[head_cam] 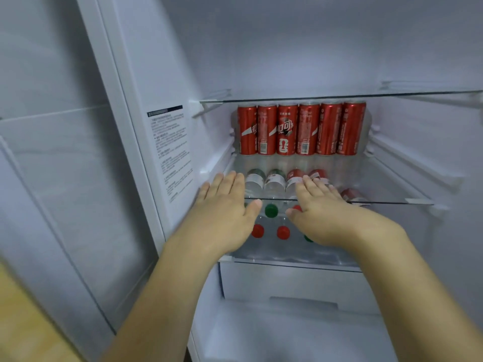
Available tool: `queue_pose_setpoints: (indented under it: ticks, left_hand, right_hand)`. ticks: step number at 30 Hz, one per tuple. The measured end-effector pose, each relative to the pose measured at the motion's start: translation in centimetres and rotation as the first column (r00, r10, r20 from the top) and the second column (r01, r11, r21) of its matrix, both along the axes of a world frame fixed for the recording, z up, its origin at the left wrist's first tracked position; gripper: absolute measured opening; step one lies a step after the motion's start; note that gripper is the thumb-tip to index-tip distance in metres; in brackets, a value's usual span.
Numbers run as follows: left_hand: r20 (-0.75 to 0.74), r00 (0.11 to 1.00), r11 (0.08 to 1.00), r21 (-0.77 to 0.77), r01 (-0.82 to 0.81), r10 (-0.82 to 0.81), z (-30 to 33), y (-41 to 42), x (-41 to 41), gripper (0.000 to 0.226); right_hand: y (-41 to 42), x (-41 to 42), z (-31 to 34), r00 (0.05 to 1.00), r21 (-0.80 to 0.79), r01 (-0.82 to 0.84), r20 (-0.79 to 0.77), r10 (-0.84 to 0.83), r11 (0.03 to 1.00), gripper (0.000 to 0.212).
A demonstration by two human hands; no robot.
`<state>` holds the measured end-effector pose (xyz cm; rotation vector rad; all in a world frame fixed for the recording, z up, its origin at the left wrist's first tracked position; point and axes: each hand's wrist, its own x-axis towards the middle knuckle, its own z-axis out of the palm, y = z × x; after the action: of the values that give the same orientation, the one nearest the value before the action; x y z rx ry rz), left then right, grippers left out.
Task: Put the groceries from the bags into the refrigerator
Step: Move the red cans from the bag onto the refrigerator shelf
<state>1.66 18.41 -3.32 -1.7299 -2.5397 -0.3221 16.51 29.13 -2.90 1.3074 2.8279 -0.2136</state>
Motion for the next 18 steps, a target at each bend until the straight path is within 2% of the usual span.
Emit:
queue_pose_setpoints:
  ticks: [6,11,18]
  left_hand:
    - [0.032,0.996,0.997,0.022,-0.08,0.08,-0.8,-3.0,0.6,0.064]
    - [0.08,0.99,0.993,-0.008,-0.116,0.116,-0.3,-5.7,1.8,0.062]
    - [0.061,0.984,0.983,-0.085,-0.161,0.167,-0.3,-10.4,3.0,0.06]
  right_hand:
    - [-0.9,-0.3,-0.1,0.992,-0.046,-0.125,0.011,0.125,0.991,0.067]
    - [-1.6,-2.3,-0.5,0.967,-0.146,-0.254,-0.063,0.247,0.956,0.068]
    - [-3.4,-2.3,-0.7,0.952,-0.101,-0.305,-0.006,0.306,0.947,0.07]
